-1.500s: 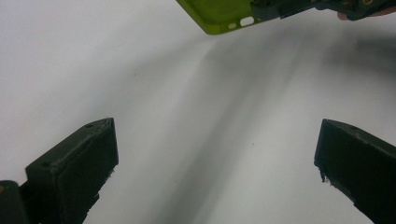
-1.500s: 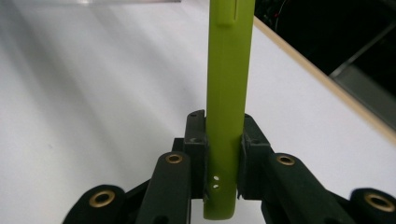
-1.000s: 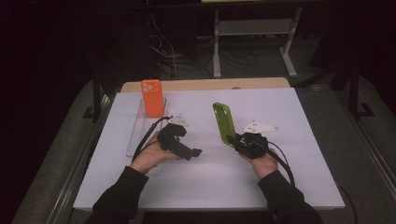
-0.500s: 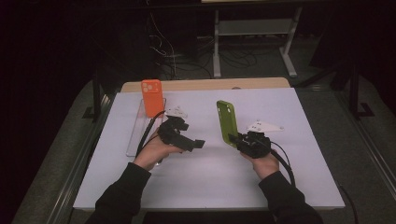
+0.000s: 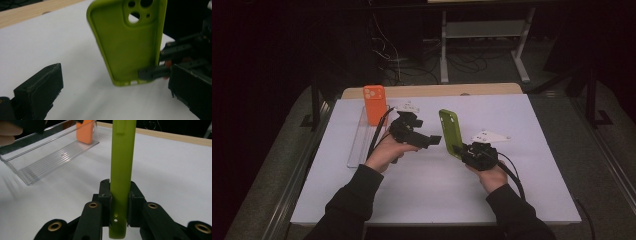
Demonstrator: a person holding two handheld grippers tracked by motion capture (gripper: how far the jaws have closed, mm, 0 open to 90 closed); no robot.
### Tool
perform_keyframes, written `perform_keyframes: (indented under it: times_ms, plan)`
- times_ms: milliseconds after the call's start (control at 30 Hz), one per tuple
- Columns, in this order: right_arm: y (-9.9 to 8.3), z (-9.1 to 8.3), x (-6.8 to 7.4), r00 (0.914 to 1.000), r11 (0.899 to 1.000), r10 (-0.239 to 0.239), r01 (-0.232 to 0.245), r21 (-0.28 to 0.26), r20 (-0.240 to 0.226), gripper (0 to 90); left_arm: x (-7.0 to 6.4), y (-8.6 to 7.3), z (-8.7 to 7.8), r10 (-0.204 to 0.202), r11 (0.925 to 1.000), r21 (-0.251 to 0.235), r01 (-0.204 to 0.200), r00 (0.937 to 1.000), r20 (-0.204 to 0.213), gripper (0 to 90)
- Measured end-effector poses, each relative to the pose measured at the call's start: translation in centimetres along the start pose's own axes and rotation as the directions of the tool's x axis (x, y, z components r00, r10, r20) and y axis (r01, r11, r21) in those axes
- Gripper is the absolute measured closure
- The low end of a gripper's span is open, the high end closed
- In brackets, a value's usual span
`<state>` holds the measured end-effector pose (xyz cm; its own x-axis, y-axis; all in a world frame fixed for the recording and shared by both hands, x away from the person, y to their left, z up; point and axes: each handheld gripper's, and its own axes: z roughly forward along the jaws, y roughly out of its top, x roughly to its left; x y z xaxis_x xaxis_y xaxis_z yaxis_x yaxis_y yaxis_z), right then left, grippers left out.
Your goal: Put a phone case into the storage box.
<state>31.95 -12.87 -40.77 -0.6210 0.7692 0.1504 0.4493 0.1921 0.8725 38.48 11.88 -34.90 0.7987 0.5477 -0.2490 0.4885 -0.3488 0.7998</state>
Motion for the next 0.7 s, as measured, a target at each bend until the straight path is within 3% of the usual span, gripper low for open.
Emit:
perform_keyframes:
  times_ms: [533,700]
  plan:
    - [0.1,0.8,1.6,0.9988,1.000,-0.022,0.022,0.008,-0.044,75.4,-0.4,0.7,2.3,-0.045,0.9967,-0.066,0.047,0.9982,0.040,0.0]
    - [0.0,0.9,1.7,0.9985,1.000,-0.025,0.025,0.006,-0.048,75.4,-0.6,0.9,2.5,-0.062,0.9937,-0.092,0.065,0.9975,0.032,0.0]
